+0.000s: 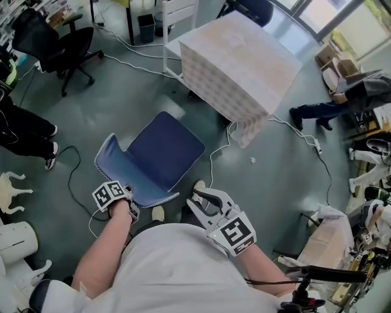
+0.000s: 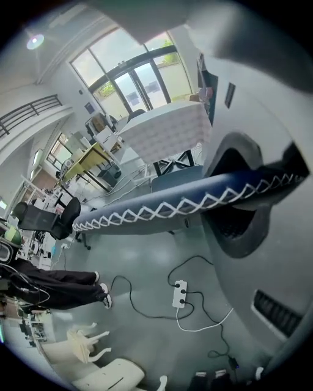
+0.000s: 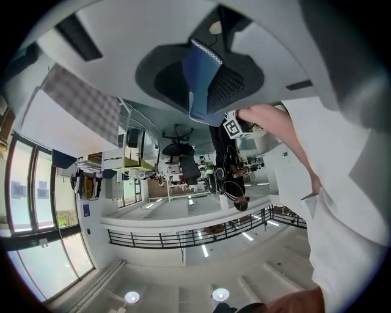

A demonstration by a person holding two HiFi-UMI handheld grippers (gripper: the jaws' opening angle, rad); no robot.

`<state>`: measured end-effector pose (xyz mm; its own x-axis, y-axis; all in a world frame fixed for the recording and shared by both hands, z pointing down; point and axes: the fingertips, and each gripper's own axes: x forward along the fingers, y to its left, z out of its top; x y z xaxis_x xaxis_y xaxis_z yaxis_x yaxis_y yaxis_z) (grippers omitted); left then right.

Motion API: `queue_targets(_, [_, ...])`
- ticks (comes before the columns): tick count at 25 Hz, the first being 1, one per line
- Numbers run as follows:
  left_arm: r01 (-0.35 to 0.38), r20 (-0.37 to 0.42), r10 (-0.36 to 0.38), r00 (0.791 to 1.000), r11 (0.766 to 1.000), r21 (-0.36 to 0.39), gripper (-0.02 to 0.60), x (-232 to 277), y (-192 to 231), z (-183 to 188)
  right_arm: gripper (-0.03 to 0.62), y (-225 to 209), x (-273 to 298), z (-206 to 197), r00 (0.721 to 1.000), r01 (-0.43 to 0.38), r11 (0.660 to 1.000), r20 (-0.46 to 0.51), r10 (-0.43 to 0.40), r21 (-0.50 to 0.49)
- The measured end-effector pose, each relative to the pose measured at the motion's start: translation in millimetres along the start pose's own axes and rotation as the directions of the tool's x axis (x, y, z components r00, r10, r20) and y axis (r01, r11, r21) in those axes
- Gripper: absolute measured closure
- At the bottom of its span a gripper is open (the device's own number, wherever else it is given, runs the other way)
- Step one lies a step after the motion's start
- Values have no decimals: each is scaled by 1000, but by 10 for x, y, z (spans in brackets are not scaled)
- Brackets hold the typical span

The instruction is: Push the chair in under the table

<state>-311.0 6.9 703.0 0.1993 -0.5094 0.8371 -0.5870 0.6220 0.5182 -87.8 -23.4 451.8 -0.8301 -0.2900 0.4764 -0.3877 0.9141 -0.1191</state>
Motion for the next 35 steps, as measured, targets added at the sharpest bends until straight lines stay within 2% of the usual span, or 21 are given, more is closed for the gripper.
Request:
queue_targets(6, [-50,26,51,998,998,-45,512,49,-119,37,493,-795,-164,36,1000,-18,1000,15,18,17])
queue_targets(14, [-64,17,63,998,998,27,517,336,-613,130,494,-1539,-357,-80,1000,-31,998,7,30,58])
queue_targets(17, [-59,20,59,998,998,30,517,475,-835,254,494,-1749,-420,-104,1000,-28,997,8,27,66])
queue_targets(27, [-25,51,27,998,999,-40,517,991,-1719,424,494,-2368,-734,-268,1000,5,994,21,-8,113])
queue_targets(35, [4,69,4,998,994,-111,515,1361,-2312,518,494,-2729,-990,-443,996,72,984,34,-79,164])
